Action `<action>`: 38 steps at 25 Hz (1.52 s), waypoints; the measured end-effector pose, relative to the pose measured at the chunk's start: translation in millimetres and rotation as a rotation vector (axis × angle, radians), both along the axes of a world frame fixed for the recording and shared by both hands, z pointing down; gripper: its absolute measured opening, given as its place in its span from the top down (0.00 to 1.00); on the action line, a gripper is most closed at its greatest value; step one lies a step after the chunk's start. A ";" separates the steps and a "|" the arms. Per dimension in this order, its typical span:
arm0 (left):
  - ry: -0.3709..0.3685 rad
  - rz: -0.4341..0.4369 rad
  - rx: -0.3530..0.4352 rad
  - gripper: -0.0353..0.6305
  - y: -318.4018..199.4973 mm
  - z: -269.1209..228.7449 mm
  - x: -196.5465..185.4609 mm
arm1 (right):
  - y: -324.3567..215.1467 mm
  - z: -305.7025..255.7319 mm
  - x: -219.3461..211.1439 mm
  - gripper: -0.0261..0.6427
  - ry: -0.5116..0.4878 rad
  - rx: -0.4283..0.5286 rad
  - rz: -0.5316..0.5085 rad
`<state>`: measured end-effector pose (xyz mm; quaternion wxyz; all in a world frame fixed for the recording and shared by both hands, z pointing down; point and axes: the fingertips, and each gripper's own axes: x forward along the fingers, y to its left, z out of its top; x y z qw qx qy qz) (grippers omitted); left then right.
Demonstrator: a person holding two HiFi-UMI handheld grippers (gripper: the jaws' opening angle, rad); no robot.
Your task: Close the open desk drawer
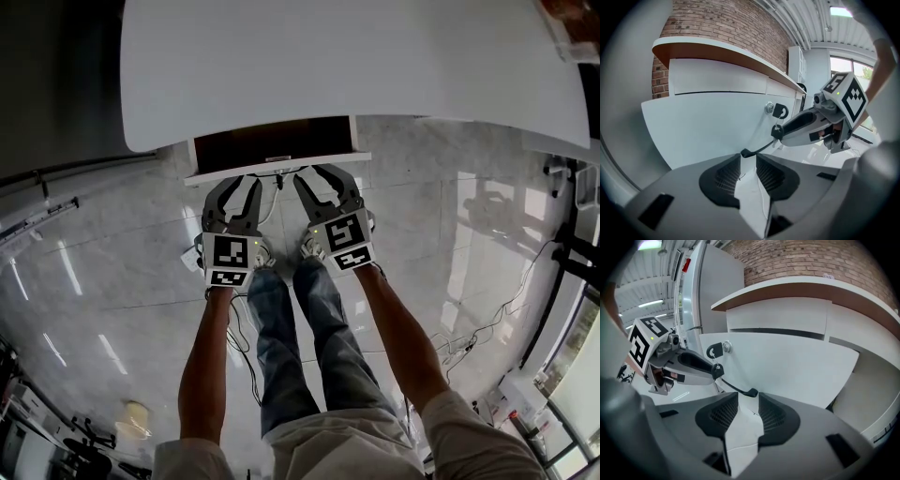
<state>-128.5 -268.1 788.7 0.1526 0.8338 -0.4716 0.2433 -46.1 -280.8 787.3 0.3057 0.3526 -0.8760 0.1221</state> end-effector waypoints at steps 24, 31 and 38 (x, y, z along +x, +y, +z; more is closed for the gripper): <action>0.001 -0.031 -0.043 0.79 -35.6 3.5 2.0 | -38.8 3.7 1.6 0.79 0.053 -0.005 -0.003; -0.026 -0.026 -0.068 0.79 -80.7 4.4 -6.8 | -82.6 4.0 -7.2 0.79 0.053 0.009 0.013; -0.036 -0.034 -0.093 0.79 -109.4 3.3 -14.4 | -111.0 3.1 -12.8 0.79 0.090 -0.003 0.020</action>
